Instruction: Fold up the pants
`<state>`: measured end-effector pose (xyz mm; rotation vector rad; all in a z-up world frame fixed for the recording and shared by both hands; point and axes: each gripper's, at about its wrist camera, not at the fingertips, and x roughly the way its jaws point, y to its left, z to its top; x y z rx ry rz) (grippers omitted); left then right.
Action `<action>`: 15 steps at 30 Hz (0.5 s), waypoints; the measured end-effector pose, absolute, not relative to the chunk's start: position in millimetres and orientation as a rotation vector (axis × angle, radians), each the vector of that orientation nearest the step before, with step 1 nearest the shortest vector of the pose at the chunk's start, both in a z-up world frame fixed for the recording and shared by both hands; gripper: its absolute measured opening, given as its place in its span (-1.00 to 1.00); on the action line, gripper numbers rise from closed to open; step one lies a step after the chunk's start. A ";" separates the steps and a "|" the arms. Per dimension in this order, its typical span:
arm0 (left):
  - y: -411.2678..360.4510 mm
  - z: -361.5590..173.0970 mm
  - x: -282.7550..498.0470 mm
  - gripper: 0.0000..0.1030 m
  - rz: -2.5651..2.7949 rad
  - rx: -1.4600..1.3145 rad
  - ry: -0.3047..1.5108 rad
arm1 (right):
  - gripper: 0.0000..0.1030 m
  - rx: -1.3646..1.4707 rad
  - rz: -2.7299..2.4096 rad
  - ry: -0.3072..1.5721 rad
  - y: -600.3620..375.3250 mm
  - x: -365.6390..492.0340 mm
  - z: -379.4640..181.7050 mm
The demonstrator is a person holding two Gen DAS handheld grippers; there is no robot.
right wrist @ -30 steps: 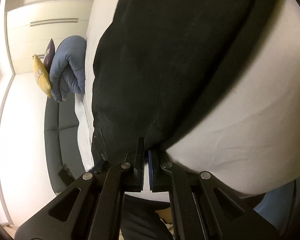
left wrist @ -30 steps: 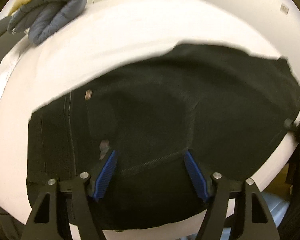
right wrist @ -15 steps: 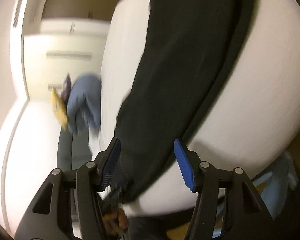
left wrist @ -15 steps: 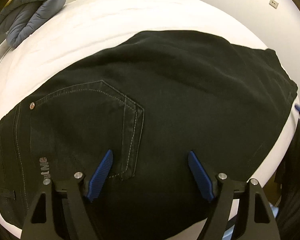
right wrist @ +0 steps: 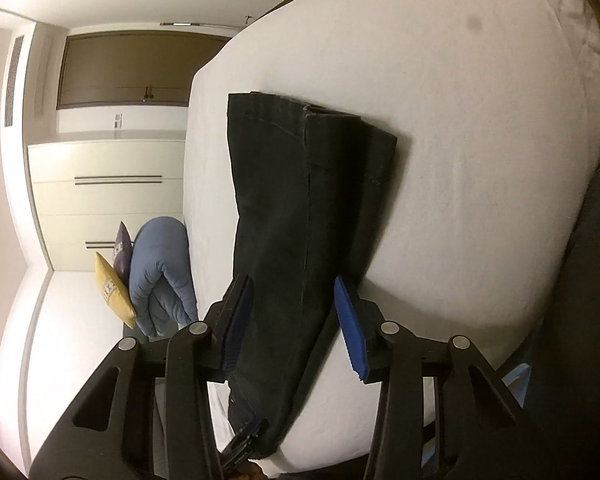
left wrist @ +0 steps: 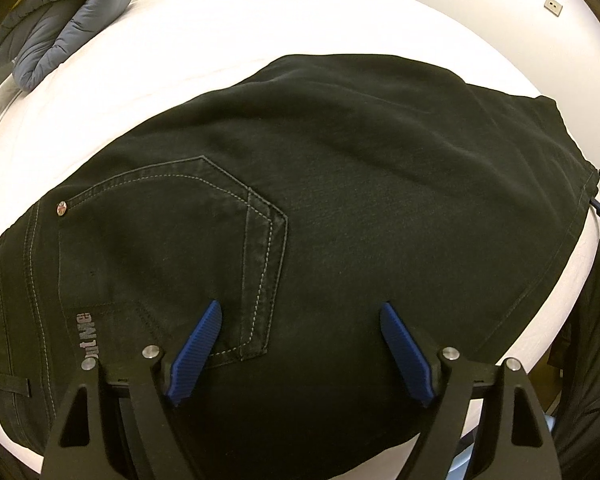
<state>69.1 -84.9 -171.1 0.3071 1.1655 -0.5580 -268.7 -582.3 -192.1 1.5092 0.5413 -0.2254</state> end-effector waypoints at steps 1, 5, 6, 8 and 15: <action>-84.8 -171.1 69.0 0.63 -0.558 0.307 1.165 | -0.21 1.515 -0.231 0.543 -581.5 -267.6 -195.3; -79.6 -174.4 68.5 0.65 -0.560 0.305 1.165 | -0.30 1.523 -0.246 0.543 -582.1 -268.9 -205.3; -80.6 -174.3 68.8 0.65 -0.561 0.305 1.165 | -0.34 1.527 -0.252 0.542 -583.8 -268.2 -206.9; -82.0 -174.0 69.1 0.66 -0.560 0.305 1.165 | -0.53 1.529 -0.253 0.529 -586.4 -265.8 -208.7; -83.3 -175.5 68.5 0.67 -0.564 0.311 1.168 | -0.98 1.497 -0.331 0.552 -587.1 -269.1 -211.9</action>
